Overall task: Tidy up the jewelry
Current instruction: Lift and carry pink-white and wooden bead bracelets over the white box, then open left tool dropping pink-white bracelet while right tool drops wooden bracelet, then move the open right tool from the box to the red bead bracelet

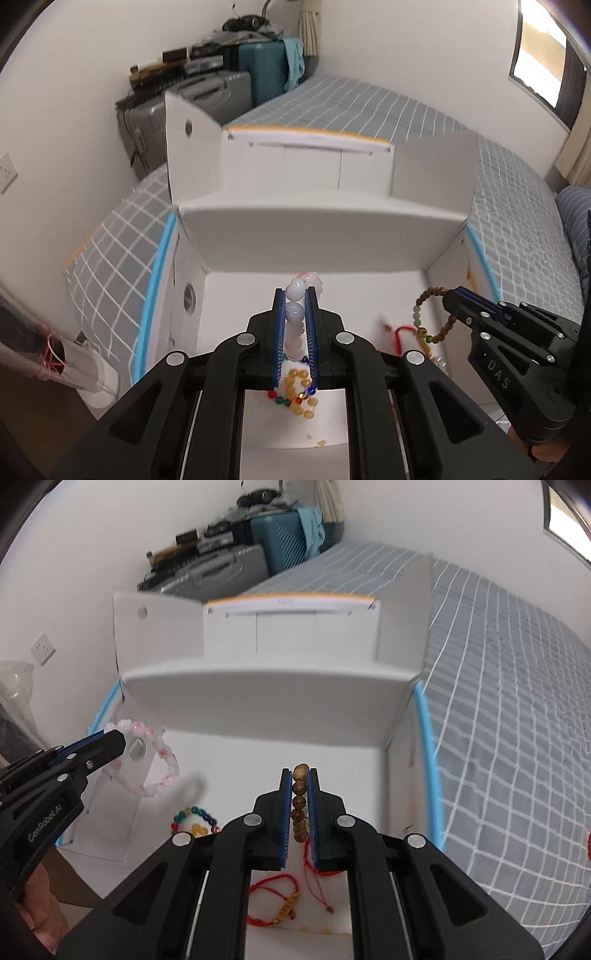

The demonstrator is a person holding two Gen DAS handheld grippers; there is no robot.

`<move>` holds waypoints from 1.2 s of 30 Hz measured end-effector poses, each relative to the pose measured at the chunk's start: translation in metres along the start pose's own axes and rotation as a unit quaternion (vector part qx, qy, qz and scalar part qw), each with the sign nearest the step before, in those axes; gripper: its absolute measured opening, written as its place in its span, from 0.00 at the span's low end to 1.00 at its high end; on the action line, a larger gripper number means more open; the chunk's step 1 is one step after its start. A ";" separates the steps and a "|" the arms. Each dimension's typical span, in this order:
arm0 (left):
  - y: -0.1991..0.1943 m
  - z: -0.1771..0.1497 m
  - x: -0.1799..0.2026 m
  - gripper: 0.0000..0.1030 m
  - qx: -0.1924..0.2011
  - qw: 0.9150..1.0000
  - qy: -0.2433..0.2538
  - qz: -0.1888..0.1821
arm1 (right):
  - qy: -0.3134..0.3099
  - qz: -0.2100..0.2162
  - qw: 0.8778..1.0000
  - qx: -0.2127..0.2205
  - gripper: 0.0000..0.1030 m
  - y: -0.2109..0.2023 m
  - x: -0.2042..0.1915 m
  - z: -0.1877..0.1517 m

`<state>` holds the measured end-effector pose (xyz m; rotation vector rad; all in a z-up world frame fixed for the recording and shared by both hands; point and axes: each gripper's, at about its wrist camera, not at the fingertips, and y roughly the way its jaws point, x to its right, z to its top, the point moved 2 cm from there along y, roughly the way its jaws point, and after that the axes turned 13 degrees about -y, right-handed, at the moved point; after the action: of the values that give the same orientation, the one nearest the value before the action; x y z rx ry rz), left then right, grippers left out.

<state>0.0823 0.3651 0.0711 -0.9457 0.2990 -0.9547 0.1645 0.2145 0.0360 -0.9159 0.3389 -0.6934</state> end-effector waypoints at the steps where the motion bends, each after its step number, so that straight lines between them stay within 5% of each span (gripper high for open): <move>1: 0.005 -0.004 -0.003 0.10 -0.006 1.000 0.000 0.003 | 0.002 0.002 1.000 -0.006 0.08 0.005 -0.002 -0.003; 21: 0.037 -0.026 -0.010 0.12 -0.035 0.999 -0.003 0.015 | 0.000 -0.015 0.999 -0.037 0.11 0.031 -0.005 -0.017; 25: 0.030 -0.026 -0.005 0.14 -0.027 0.999 0.008 0.024 | 0.001 -0.029 0.999 -0.016 0.41 0.020 -0.003 -0.015; 29: 0.018 -0.023 -0.003 0.44 -0.004 1.000 0.001 0.024 | -0.002 -0.033 0.999 0.012 0.58 0.003 0.001 -0.011; 36: 0.000 -0.013 0.005 0.69 0.031 0.999 -0.006 0.016 | 0.008 -0.052 0.997 0.058 0.84 -0.029 0.025 -0.007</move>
<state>0.0770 0.3537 0.0643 -0.8862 0.2722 -0.9240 0.1674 0.1812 0.0562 -0.8220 0.2634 -0.8080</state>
